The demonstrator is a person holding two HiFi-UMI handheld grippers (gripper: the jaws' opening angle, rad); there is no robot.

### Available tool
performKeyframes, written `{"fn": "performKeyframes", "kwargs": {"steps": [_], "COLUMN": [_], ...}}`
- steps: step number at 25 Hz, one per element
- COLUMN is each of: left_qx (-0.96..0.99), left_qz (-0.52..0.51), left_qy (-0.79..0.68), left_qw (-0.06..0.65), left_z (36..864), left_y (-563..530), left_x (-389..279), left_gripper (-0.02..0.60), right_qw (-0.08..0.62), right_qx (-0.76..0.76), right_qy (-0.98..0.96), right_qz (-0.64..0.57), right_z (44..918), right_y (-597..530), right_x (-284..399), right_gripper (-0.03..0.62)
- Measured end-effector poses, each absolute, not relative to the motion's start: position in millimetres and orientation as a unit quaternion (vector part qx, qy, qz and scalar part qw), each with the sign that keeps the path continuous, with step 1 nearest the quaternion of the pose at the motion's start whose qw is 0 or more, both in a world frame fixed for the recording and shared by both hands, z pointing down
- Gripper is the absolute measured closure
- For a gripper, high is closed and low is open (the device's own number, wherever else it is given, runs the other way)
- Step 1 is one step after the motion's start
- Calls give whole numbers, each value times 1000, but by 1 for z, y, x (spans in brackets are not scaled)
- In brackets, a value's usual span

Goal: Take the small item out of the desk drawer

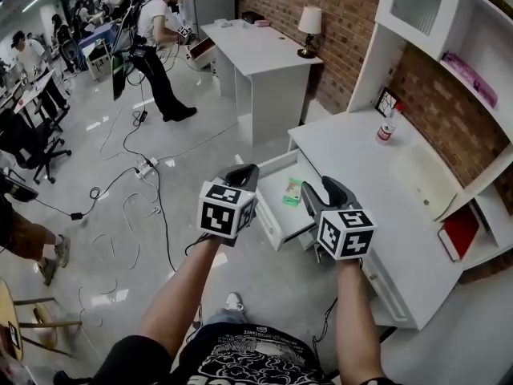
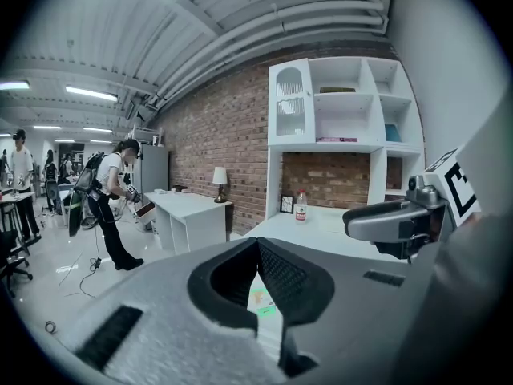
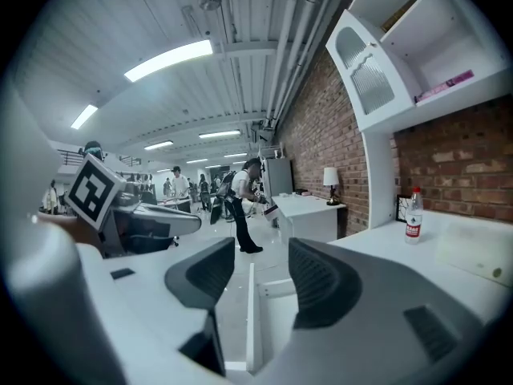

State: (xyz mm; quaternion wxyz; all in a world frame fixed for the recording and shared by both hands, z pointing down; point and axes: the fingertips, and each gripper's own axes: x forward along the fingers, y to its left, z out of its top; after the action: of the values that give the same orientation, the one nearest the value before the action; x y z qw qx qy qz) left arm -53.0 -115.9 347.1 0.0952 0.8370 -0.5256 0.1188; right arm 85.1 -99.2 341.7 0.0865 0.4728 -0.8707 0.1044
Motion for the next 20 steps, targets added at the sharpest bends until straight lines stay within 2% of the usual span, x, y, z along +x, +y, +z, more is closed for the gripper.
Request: {"fn": "performKeyframes", "kwargs": {"steps": [10, 20], "left_qx": [860, 877], "left_qz": [125, 111], "left_qy": [-484, -450], "left_qw": [103, 123], "left_z": [358, 380], "left_y": [-174, -210], "left_x": [-89, -95], "left_gripper": [581, 581], "right_qw": [93, 116], "right_qx": [509, 542], "right_qy": [-846, -819], "right_qz": [129, 150], "right_z": [356, 382], "right_y": [-144, -164], "right_x": [47, 42], "right_gripper": [329, 296]}}
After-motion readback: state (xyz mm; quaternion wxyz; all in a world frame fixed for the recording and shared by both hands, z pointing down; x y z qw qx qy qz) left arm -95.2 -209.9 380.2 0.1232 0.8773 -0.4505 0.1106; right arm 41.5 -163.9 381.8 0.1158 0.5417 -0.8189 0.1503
